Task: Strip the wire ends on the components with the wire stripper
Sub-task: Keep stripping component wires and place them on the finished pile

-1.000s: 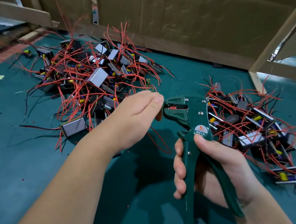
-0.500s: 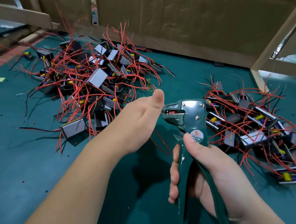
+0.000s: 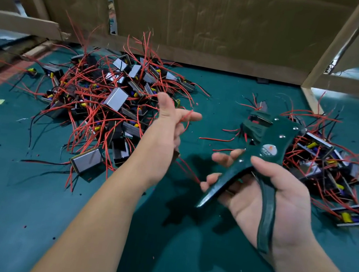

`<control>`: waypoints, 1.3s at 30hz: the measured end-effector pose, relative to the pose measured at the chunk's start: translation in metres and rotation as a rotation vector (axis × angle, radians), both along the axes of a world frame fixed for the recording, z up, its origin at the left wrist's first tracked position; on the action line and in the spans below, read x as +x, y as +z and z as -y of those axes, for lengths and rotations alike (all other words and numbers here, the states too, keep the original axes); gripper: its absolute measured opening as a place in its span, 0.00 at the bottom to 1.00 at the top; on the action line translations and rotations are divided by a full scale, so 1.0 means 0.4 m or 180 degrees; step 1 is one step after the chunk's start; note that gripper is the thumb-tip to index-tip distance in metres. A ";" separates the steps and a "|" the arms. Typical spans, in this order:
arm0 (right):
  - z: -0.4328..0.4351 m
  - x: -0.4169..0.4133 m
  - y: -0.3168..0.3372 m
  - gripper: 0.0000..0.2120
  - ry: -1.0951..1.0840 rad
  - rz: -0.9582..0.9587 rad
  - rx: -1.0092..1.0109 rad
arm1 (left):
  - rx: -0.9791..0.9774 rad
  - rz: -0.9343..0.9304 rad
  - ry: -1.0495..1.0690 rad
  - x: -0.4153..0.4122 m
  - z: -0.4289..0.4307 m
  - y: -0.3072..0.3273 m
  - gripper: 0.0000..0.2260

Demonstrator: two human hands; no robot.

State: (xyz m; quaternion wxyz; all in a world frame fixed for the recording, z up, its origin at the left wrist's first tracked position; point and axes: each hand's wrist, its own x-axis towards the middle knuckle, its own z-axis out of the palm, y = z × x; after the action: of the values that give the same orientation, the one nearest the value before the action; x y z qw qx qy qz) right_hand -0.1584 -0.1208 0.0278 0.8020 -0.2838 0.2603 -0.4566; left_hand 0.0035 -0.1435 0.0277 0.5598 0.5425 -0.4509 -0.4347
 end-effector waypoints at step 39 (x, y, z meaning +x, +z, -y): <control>0.060 -0.078 -0.004 0.14 -0.1005 -0.0934 -0.1259 | 0.0324 0.2813 0.0737 0.107 -0.005 -0.042 0.14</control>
State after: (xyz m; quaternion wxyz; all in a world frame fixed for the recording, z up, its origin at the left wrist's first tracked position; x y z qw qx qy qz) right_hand -0.1897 -0.1448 0.0263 0.6039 -0.4537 0.3203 -0.5717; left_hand 0.0463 -0.1413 0.0108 0.3314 0.7495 -0.5609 -0.1179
